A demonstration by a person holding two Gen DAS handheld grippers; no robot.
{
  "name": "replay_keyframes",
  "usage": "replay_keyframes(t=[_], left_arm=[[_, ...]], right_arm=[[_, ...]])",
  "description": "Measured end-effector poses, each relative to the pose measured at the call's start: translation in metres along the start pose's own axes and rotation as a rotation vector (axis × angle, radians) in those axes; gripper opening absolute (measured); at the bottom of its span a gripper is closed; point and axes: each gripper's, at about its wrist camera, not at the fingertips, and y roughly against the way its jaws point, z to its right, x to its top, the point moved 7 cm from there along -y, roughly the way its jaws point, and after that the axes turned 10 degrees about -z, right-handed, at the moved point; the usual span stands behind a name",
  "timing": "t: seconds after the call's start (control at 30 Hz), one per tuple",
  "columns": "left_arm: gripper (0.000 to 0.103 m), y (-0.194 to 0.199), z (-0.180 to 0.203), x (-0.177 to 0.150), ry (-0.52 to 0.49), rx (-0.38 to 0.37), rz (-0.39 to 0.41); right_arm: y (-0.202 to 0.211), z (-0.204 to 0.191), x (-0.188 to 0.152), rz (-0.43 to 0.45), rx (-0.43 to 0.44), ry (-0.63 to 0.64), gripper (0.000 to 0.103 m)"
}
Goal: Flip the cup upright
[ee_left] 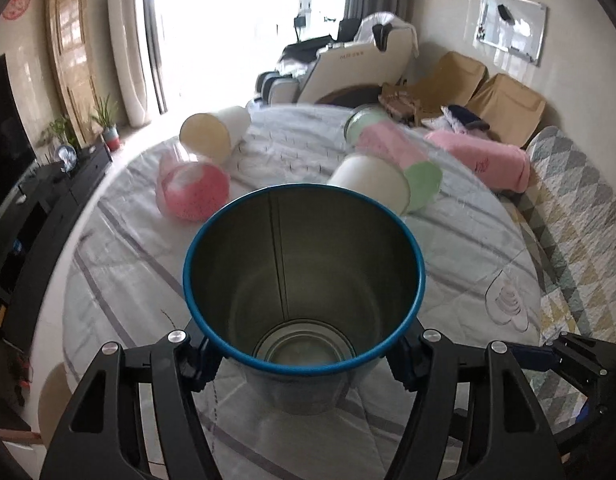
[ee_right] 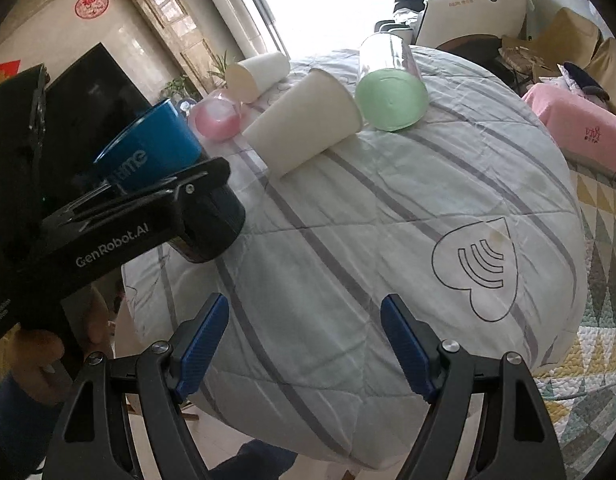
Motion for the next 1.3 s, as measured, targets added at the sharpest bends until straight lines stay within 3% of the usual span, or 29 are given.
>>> replay_keyframes(t=[0.13, 0.2, 0.3, 0.53, 0.8, 1.3], left_arm=[[0.069, 0.002, -0.003, -0.003, 0.017, 0.005, -0.002], [0.082, 0.007, -0.003, -0.002, 0.026, 0.000, 0.007], [0.089, 0.015, -0.005, -0.004, 0.037, 0.017, 0.020], [0.093, 0.042, -0.008, -0.026, 0.067, 0.079, 0.001], [0.096, 0.092, -0.006, -0.047, 0.102, 0.121, 0.019], [0.103, 0.186, -0.005, -0.056, 0.081, 0.118, 0.111]], right_arm=[[-0.004, -0.002, 0.000, -0.012, 0.004, -0.007, 0.080], [-0.004, -0.002, 0.001, -0.012, 0.004, -0.001, 0.080], [-0.002, -0.003, 0.002, -0.011, 0.003, 0.009, 0.080], [0.012, -0.011, 0.001, -0.011, -0.019, 0.049, 0.080], [0.048, -0.026, -0.005, 0.016, -0.102, 0.102, 0.080], [0.134, -0.057, -0.011, 0.174, -0.177, 0.054, 0.080]])
